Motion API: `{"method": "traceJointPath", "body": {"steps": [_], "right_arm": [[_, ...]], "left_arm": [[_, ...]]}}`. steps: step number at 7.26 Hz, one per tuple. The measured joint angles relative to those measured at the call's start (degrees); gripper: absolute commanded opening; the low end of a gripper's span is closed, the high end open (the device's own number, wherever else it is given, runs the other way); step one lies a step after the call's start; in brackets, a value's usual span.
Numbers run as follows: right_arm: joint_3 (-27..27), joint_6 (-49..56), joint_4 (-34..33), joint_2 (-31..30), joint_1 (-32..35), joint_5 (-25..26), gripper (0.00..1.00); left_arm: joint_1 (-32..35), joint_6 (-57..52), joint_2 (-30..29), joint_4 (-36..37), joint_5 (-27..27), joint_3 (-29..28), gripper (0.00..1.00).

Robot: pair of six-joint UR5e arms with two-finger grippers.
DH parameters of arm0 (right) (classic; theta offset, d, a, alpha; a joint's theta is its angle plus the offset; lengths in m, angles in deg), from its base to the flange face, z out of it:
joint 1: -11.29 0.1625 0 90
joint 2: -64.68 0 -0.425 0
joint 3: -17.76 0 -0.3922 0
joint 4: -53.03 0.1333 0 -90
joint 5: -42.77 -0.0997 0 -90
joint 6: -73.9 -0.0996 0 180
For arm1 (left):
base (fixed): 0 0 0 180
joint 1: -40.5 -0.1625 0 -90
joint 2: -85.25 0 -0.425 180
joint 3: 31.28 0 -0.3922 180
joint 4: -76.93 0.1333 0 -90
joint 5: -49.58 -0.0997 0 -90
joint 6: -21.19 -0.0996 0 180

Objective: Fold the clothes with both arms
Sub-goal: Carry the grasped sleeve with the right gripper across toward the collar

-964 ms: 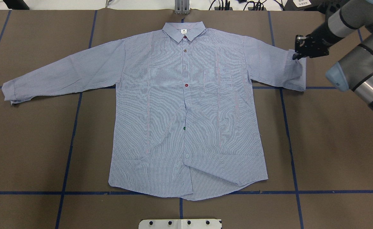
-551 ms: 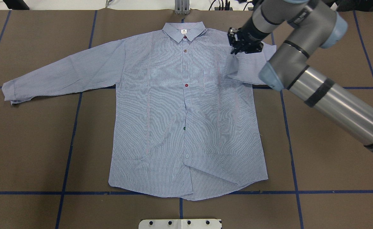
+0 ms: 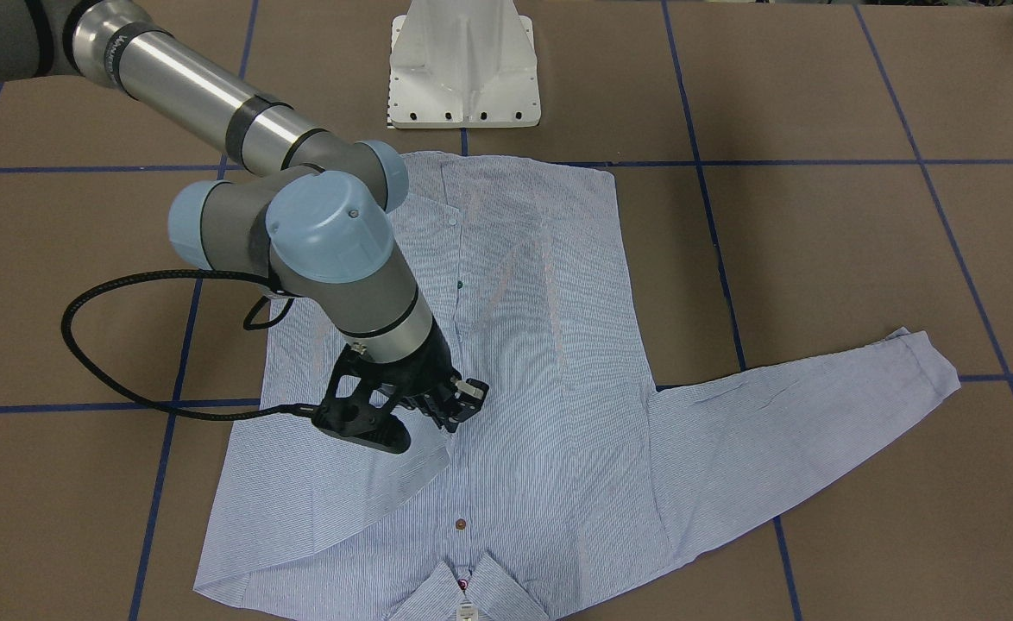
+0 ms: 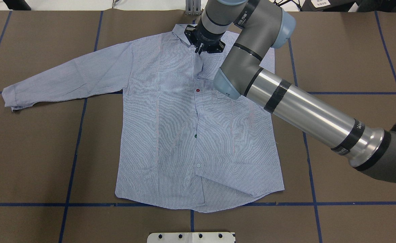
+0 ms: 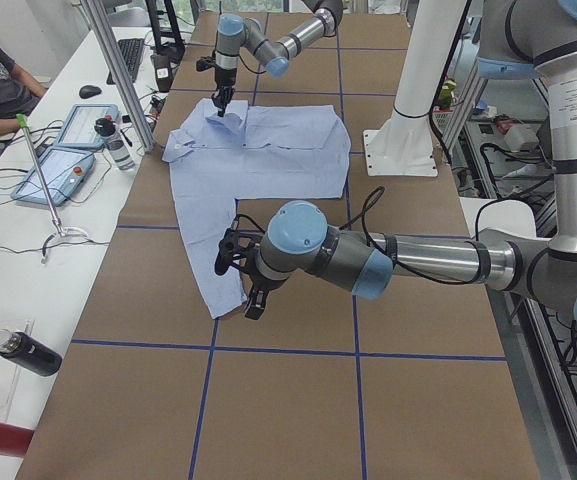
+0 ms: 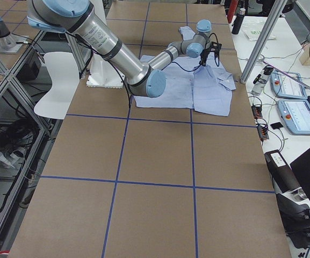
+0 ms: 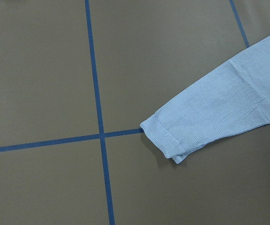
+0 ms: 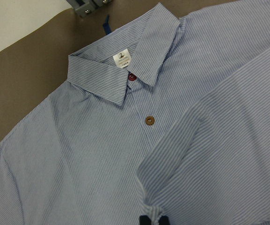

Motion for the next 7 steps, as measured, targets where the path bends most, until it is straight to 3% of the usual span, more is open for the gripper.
{"method": "traceJointPath", "body": {"steps": [1,5,7], "right_arm": [[-1.45,-0.07,1.50,0.95,-0.96,1.46,0.98],[-4.27,-3.08,3.05,3.15,-3.11,5.14,1.00],[-5.56,-7.67,2.99,5.59,-3.77,5.76,1.00]], "left_arm": [[0.00,0.00,0.00,-0.11,0.02,0.00,0.99],[-2.15,2.78,-2.36,-0.60,-0.17,-1.80,0.99],[-6.46,7.40,-9.92,-0.63,-0.30,-7.21,0.99]]}}
